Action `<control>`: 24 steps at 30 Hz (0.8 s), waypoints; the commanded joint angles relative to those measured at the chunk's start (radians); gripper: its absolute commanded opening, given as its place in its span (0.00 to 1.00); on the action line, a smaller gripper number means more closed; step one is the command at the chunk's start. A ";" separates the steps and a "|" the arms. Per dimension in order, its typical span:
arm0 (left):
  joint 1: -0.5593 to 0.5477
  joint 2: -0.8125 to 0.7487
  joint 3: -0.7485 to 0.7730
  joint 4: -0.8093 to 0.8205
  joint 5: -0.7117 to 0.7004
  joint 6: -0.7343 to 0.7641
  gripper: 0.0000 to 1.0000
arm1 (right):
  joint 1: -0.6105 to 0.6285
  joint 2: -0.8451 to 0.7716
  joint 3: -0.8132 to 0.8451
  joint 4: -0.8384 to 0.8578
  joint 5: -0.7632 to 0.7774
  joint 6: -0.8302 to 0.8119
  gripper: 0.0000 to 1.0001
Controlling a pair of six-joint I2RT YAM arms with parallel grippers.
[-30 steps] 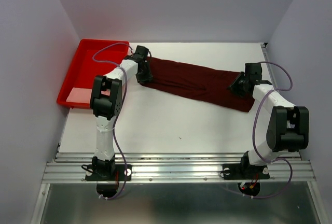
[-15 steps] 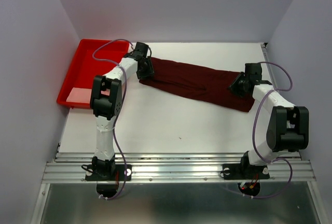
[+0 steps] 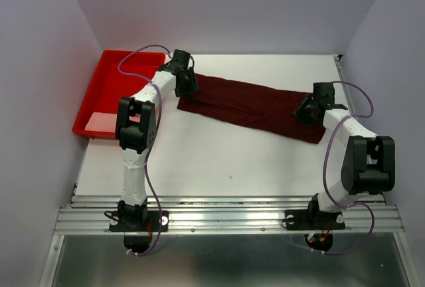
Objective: Roll the t-shirts
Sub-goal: Fold the T-shirt at the center of the board.
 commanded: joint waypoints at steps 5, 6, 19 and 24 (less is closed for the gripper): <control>-0.075 -0.104 0.026 -0.048 -0.218 0.082 0.58 | 0.004 -0.025 -0.004 0.003 -0.017 -0.012 0.33; -0.081 -0.111 0.009 -0.046 -0.200 0.086 0.58 | 0.004 -0.024 -0.006 0.004 -0.019 -0.012 0.33; -0.121 -0.081 -0.073 0.027 0.007 0.056 0.38 | 0.004 -0.038 -0.018 0.003 -0.028 -0.014 0.33; -0.118 -0.001 0.041 -0.011 -0.026 0.066 0.38 | 0.004 -0.036 -0.018 0.003 -0.026 -0.011 0.33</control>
